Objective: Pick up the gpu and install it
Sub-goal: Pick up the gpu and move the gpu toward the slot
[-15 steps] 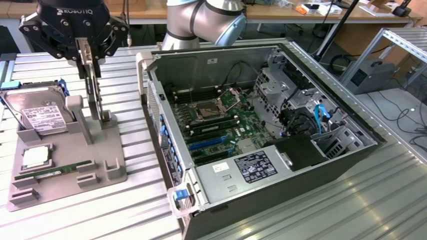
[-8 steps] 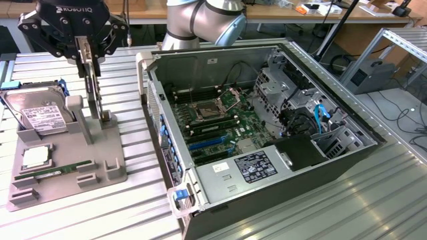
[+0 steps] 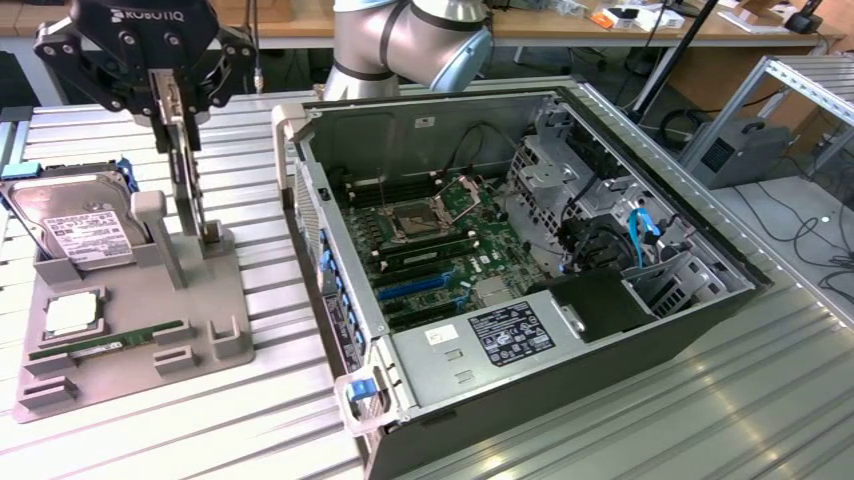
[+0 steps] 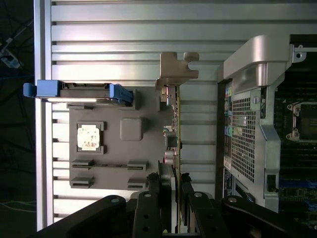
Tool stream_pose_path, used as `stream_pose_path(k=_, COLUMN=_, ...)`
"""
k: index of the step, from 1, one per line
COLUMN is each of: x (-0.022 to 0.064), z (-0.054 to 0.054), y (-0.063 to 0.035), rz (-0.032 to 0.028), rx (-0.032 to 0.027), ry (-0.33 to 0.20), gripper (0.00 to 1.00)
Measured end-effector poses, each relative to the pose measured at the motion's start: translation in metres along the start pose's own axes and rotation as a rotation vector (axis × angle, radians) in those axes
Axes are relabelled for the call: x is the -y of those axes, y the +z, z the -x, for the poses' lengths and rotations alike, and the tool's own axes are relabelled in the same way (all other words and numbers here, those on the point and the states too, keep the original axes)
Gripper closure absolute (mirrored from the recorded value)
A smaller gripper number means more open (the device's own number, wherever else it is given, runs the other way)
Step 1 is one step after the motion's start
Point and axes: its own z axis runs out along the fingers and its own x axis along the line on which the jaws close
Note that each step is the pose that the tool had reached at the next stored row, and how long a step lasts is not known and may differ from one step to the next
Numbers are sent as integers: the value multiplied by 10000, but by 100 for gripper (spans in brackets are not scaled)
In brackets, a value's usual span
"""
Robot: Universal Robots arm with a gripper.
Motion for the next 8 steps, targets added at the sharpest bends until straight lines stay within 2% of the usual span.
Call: stream_pose_path(k=8, x=-1, z=-1, y=-34, rz=5, rx=1, ry=0, gripper=73)
